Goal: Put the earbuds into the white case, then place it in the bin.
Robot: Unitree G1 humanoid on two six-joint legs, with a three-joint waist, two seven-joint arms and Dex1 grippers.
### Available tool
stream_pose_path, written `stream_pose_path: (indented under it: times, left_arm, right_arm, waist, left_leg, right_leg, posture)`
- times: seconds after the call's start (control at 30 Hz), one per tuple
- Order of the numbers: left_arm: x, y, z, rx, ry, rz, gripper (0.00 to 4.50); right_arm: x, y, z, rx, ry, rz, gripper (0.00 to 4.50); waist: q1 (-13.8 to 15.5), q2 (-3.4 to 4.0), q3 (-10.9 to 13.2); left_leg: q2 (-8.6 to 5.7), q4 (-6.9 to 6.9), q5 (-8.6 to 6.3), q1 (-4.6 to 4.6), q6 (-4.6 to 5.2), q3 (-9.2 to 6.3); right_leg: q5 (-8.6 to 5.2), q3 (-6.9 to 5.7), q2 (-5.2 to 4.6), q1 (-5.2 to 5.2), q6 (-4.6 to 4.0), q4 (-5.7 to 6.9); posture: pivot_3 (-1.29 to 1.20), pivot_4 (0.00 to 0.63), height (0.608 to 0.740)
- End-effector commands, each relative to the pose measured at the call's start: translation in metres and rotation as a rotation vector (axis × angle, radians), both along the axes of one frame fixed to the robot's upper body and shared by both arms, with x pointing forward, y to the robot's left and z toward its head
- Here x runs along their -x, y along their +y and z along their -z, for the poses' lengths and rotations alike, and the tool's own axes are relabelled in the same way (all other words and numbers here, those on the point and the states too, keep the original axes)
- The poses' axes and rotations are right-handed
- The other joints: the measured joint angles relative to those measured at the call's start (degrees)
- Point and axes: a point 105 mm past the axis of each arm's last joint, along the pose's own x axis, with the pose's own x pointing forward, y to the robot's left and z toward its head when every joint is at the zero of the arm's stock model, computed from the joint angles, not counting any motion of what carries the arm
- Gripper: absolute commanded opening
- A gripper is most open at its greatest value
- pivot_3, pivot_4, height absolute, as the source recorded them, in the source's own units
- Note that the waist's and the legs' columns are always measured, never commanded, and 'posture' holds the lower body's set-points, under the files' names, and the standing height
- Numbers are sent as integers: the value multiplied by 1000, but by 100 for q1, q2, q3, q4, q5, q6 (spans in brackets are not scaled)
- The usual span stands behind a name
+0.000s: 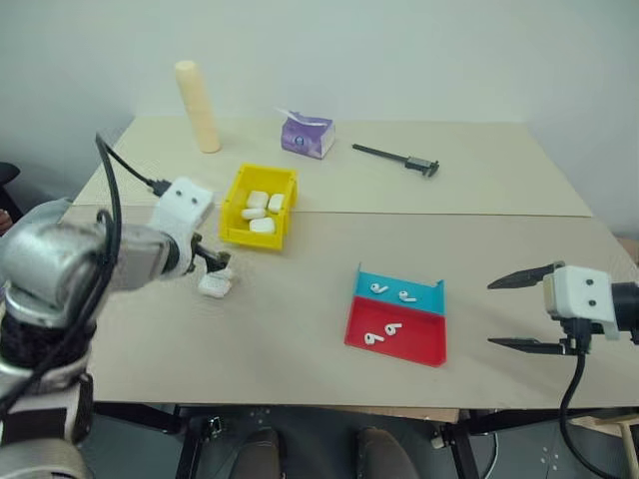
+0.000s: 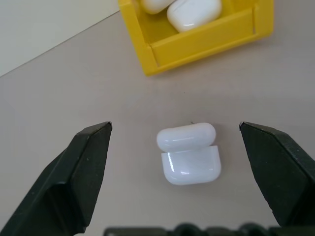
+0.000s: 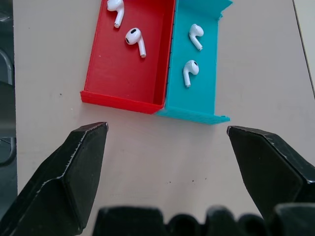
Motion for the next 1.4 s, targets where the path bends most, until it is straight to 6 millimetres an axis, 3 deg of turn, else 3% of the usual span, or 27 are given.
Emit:
stream_pose_path:
  times: [0.03, 0.3, 0.43, 0.93, 1.4]
  left_arm:
    - [-6, 6, -6, 18, 98, -30, 4500]
    - [-16, 9, -7, 35, 302, -102, 4500]
    - [-13, 3, 5, 65, 411, -85, 4500]
    - [-22, 10, 41, 59, 533, -205, 4500]
    - [-28, -6, 57, 80, 572, -196, 4500]
  right_arm:
    - [-2, 1, -8, 8, -36, 15, 4471]
    - [6, -1, -1, -3, -1, 63, 4471]
    - [8, -2, 2, 6, 4, 75, 4471]
    - [11, -3, 5, 17, 22, 101, 4471]
    - [6, -9, 9, 34, 5, 165, 4471]
  waist:
    - [11, 0, 0]
    - [56, -3, 3]
    - [52, -3, 3]
    - [68, -5, 4]
    - [70, -6, 4]
  left_leg:
    - [-2, -1, 0, -1, 0, 1]
    - [-7, 4, 0, -9, -1, 7]
    - [-6, 4, 0, -12, -2, 9]
    - [-10, 12, 1, -47, -3, 12]
    - [-12, 16, 2, -57, -4, 13]
  right_leg:
    - [0, 0, -2, -1, 1, -2]
    - [-3, -7, -1, -4, 4, 2]
    - [-3, -5, -1, -8, 5, 3]
    - [-3, -13, -1, -33, 6, 3]
    - [-2, -12, -1, -43, 8, 5]
  posture:
    - [0, 150, 740]
    - [0, 150, 740]
    - [0, 150, 740]
    - [0, 150, 740]
    - [0, 150, 740]
